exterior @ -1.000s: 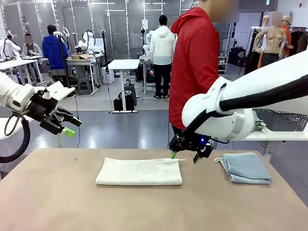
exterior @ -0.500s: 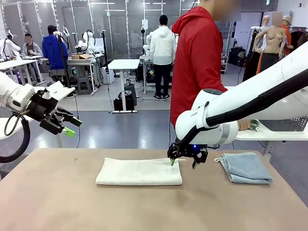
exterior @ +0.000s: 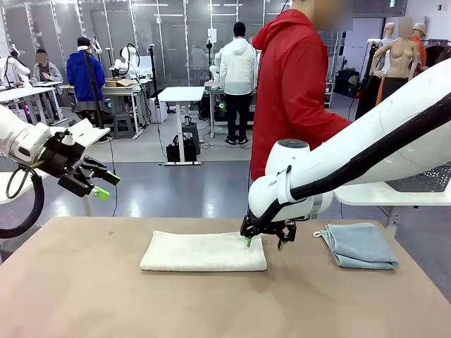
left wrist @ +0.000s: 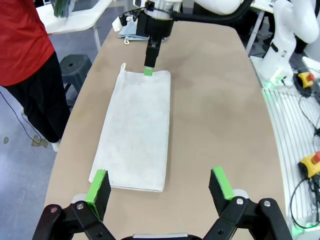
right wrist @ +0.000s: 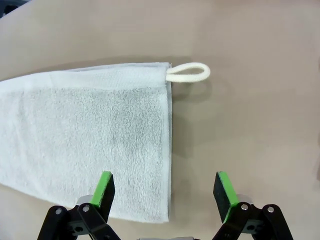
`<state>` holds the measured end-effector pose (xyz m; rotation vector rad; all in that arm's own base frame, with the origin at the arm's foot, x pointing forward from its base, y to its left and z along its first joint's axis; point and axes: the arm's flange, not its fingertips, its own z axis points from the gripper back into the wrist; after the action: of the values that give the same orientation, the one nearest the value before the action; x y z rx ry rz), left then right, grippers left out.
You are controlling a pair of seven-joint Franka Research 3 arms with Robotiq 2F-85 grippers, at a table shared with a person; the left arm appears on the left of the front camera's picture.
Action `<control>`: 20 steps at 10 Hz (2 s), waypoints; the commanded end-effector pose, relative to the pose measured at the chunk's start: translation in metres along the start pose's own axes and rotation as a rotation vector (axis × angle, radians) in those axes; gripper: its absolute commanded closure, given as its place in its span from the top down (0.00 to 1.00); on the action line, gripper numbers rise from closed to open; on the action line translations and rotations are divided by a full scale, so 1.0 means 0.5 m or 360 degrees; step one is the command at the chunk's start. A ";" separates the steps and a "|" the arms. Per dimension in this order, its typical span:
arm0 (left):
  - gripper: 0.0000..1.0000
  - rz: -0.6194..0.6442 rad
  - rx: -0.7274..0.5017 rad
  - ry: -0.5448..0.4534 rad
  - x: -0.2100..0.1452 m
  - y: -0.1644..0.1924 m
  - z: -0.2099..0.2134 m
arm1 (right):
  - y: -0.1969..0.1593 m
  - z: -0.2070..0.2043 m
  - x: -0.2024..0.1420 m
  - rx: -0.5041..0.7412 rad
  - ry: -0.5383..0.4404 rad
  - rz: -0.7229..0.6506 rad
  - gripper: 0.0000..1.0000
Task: Fold the towels and place them in the basket.
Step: When a person lays out a Towel with hook on the table, fold it in half twice.
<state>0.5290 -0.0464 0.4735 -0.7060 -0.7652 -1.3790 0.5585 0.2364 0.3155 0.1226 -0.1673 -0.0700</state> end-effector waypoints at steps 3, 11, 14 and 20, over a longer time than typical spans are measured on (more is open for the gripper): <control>1.00 0.0002 0.0002 0.0000 0.001 -0.001 0.002 | 0.034 -0.035 0.020 -0.0097 -0.0058 -0.0077 1.00; 1.00 0.0002 0.0002 0.0000 0.001 -0.001 0.002 | 0.039 -0.059 0.044 -0.0113 -0.0042 -0.0110 1.00; 1.00 0.0002 0.0002 0.0000 0.001 -0.001 0.002 | 0.036 -0.068 0.044 -0.0102 -0.0022 -0.0121 0.80; 1.00 0.0002 0.0002 0.0000 0.001 -0.001 0.002 | 0.037 -0.078 0.042 -0.0076 0.0006 -0.0141 0.75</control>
<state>0.5290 -0.0464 0.4735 -0.7060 -0.7652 -1.3790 0.5831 0.2504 0.2872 0.0835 -0.1664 -0.1176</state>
